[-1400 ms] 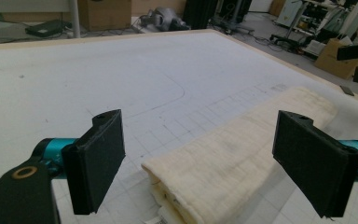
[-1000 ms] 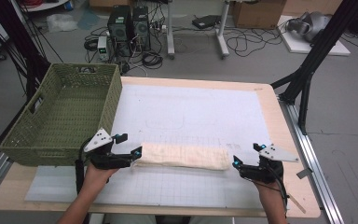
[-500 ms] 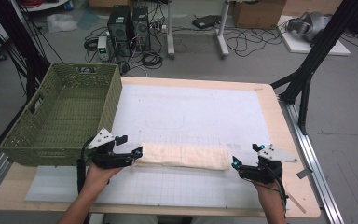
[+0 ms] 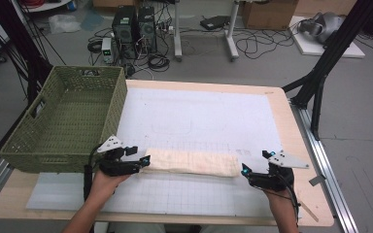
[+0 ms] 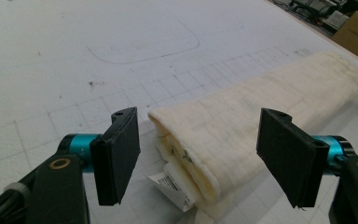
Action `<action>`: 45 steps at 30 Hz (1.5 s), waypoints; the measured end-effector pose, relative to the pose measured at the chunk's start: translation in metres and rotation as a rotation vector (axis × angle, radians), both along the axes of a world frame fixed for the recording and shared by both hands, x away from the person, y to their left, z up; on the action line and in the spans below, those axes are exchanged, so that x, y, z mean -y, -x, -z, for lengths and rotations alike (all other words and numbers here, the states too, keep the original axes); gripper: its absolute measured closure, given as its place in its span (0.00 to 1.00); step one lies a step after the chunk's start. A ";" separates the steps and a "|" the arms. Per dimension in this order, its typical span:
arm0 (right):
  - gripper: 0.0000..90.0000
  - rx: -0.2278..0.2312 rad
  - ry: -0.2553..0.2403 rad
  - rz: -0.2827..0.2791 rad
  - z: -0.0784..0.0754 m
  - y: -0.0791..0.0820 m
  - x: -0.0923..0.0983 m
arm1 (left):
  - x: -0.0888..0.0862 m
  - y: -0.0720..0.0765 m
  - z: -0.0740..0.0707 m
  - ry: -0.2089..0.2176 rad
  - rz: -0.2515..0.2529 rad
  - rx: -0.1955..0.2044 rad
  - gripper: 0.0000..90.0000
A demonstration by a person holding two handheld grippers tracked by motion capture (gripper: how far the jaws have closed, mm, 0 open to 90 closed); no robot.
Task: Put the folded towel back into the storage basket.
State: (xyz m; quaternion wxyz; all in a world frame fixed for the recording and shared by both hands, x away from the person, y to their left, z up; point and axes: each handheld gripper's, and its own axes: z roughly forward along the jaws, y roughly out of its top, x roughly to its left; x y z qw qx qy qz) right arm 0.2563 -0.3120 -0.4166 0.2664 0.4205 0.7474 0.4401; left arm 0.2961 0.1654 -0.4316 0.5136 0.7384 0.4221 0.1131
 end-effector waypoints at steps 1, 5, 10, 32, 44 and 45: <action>0.12 -0.003 0.000 -0.001 0.000 0.000 0.000 | 0.000 0.000 0.000 -0.004 -0.002 -0.003 0.34; 0.12 -0.001 0.003 -0.005 0.001 -0.001 -0.001 | 0.001 -0.001 0.003 -0.034 -0.008 -0.014 0.35; 0.12 -0.008 0.005 -0.009 0.001 -0.001 -0.001 | 0.004 -0.001 0.007 -0.081 -0.007 -0.042 0.38; 0.12 -0.028 0.004 -0.022 0.003 -0.001 -0.003 | 0.028 0.008 0.017 -0.263 0.047 -0.037 0.41; 0.12 -0.030 0.011 -0.037 0.004 -0.002 -0.005 | 0.036 0.015 0.016 -0.275 0.072 -0.016 0.60; 0.12 -0.031 0.010 -0.037 0.004 -0.002 -0.005 | 0.036 0.016 0.016 -0.269 0.087 -0.017 0.67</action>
